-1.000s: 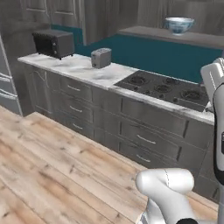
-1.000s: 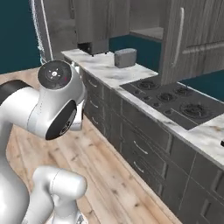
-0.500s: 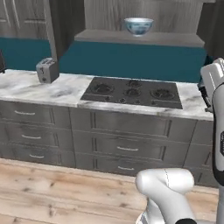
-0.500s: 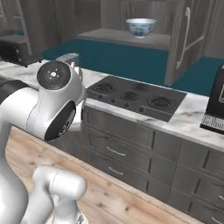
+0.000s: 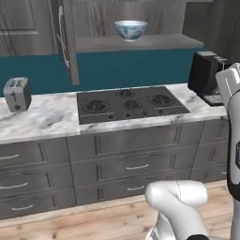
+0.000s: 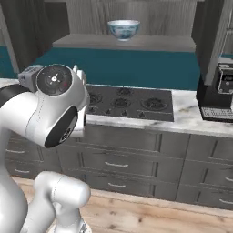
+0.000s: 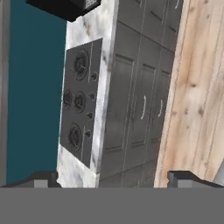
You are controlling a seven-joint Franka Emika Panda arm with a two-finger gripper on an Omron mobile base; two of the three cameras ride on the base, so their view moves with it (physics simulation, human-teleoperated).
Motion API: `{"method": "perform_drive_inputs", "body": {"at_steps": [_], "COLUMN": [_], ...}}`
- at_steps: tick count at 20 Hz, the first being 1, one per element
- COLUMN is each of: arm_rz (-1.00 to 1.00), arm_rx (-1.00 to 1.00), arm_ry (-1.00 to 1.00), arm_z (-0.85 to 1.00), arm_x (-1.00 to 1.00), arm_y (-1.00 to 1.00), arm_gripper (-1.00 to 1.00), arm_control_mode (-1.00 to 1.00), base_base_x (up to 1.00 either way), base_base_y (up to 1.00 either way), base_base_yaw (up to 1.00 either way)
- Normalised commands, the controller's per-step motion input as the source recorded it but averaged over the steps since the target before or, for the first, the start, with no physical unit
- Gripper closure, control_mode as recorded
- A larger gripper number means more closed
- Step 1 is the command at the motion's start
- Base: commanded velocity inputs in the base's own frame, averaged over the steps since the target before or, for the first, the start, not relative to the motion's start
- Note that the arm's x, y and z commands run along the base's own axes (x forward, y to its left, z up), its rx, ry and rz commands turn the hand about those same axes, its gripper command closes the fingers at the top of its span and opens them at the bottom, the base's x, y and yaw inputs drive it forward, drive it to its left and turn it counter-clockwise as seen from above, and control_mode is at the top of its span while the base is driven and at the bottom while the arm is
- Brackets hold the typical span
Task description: Pick up the bowls from the cabinet and place each bowl in front of a stool on the dining counter.
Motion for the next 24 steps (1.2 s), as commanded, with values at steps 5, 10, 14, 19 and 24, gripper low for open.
{"method": "perform_drive_inputs", "body": {"at_steps": [5, 10, 14, 19, 24], "arm_rz": [0.00, 0.00, 0.00, 0.00, 0.00], "arm_rx": [0.00, 0.00, 0.00, 0.00, 0.00], "arm_ry": [0.00, 0.00, 0.00, 0.00, 0.00], "arm_z": [0.00, 0.00, 0.00, 0.00, 0.00], "arm_x": [0.00, 0.00, 0.00, 0.00, 0.00], "arm_y": [0.00, 0.00, 0.00, 0.00, 0.00], "arm_gripper": [-1.00, -1.00, -1.00, -1.00, -1.00], "arm_control_mode": [1.00, 1.00, 1.00, 1.00, 1.00], "base_base_x": [0.73, 0.83, 0.73, 0.61, 0.60], "base_base_y": [0.73, 0.13, -0.25, -0.27, -0.32], "base_base_yaw": [-0.38, -0.02, 0.17, 0.22, 0.21]}}
